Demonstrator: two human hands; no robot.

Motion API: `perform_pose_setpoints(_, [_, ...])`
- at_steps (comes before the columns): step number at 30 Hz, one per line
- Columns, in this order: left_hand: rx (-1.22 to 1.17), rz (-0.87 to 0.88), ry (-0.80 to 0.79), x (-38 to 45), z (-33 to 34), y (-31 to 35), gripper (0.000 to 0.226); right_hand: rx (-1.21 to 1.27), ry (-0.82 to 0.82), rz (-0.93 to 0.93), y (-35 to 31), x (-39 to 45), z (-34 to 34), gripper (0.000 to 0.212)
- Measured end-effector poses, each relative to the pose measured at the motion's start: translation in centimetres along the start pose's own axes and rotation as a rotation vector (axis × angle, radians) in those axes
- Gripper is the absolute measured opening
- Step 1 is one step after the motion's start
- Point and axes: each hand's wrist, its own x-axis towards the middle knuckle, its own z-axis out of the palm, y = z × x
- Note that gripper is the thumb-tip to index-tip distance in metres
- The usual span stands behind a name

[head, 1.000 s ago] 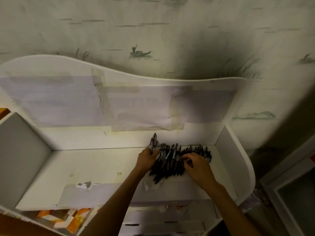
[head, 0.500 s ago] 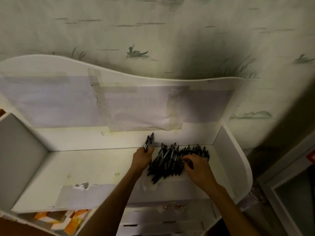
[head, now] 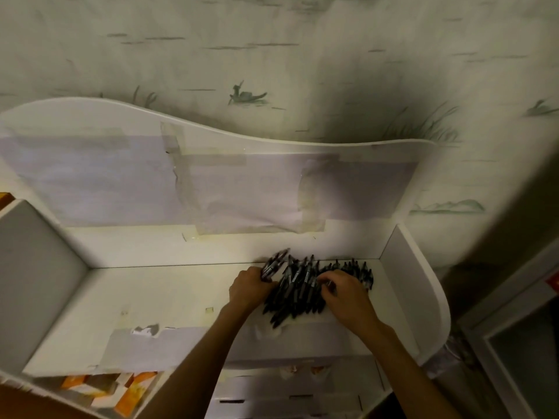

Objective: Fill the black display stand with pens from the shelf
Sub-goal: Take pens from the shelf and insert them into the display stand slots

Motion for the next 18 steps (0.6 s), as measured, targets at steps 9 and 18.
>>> perform_pose_setpoints(9, [0.243, 0.046, 0.026, 0.2, -0.5, 0.2, 0.035, 0.006, -0.016, -0.043, -1.1, 0.4, 0.7, 0.019])
perform_pose_setpoints(18, [0.312, 0.028, 0.021, -0.2, -1.1, -0.9, 0.048, 0.005, -0.025, -0.048, -1.5, 0.8, 0.7, 0.019])
